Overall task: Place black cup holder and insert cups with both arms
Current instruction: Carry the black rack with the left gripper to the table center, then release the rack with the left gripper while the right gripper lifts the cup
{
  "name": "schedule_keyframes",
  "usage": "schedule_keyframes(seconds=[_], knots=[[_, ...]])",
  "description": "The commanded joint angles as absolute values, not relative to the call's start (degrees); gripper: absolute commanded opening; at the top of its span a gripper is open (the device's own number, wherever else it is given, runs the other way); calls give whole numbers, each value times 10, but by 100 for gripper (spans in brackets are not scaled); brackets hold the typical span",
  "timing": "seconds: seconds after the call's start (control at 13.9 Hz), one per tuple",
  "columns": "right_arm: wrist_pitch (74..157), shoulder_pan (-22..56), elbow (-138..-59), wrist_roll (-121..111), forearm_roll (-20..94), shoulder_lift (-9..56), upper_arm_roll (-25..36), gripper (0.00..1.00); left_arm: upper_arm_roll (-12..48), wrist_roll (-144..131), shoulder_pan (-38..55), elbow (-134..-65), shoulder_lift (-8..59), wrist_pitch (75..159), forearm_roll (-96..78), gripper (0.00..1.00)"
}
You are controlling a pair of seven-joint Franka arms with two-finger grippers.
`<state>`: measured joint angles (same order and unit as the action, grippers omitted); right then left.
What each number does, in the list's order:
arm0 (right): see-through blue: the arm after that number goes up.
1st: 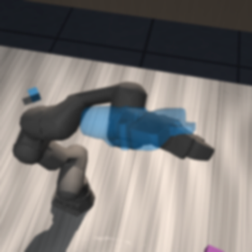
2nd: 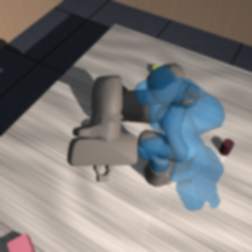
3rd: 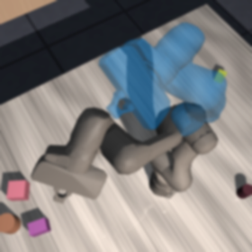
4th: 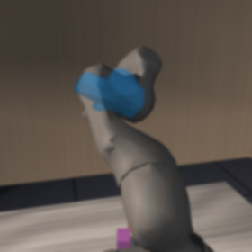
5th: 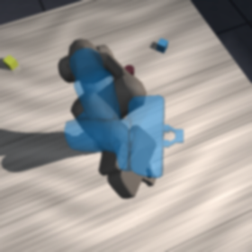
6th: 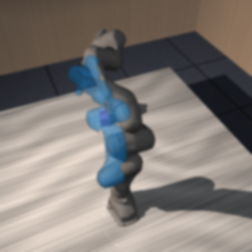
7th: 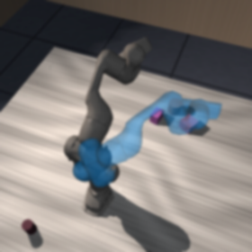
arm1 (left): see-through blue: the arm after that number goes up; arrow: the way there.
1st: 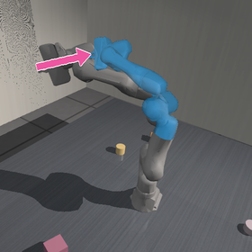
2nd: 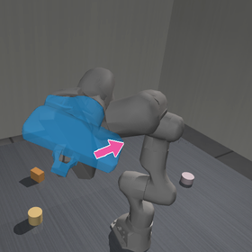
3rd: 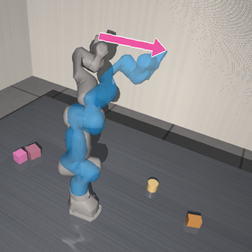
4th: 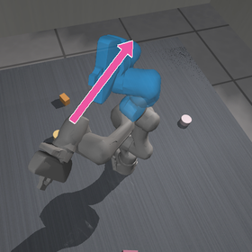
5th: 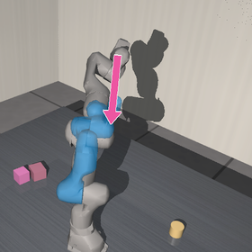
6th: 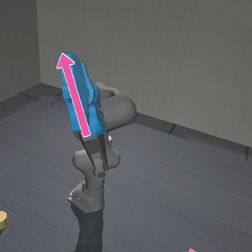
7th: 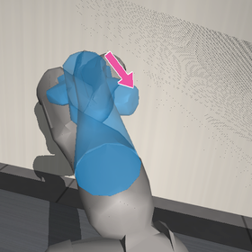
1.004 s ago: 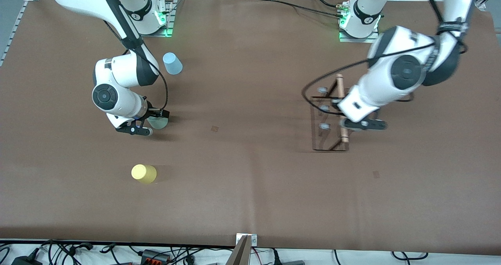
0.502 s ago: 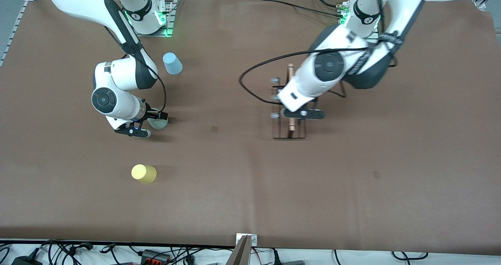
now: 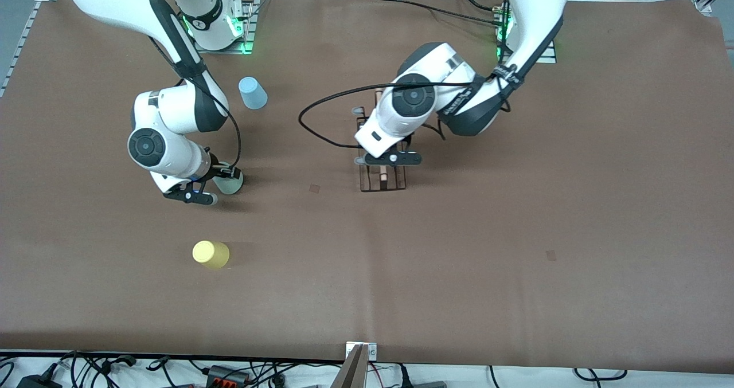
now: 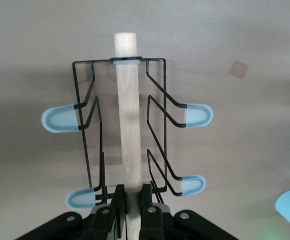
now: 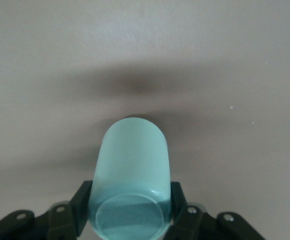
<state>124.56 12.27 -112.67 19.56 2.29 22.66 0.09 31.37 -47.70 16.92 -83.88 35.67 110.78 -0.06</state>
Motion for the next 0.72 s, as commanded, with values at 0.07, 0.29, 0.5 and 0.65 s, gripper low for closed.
schedule_keyframes(seconds=[0.07,0.29,0.5,0.65], knots=[[1089,124,-995,190,29,221,1,26,309,-486,196,-787,384,1133,5,0],[1066,137,-972,197,31,221,-4,26,308,-484,200,-787,395,1138,17,1],[1063,142,-972,195,31,219,-4,26,309,-483,201,-788,403,1180,32,6],[1064,143,-972,196,31,219,-6,26,308,-485,200,-788,405,1182,30,43]])
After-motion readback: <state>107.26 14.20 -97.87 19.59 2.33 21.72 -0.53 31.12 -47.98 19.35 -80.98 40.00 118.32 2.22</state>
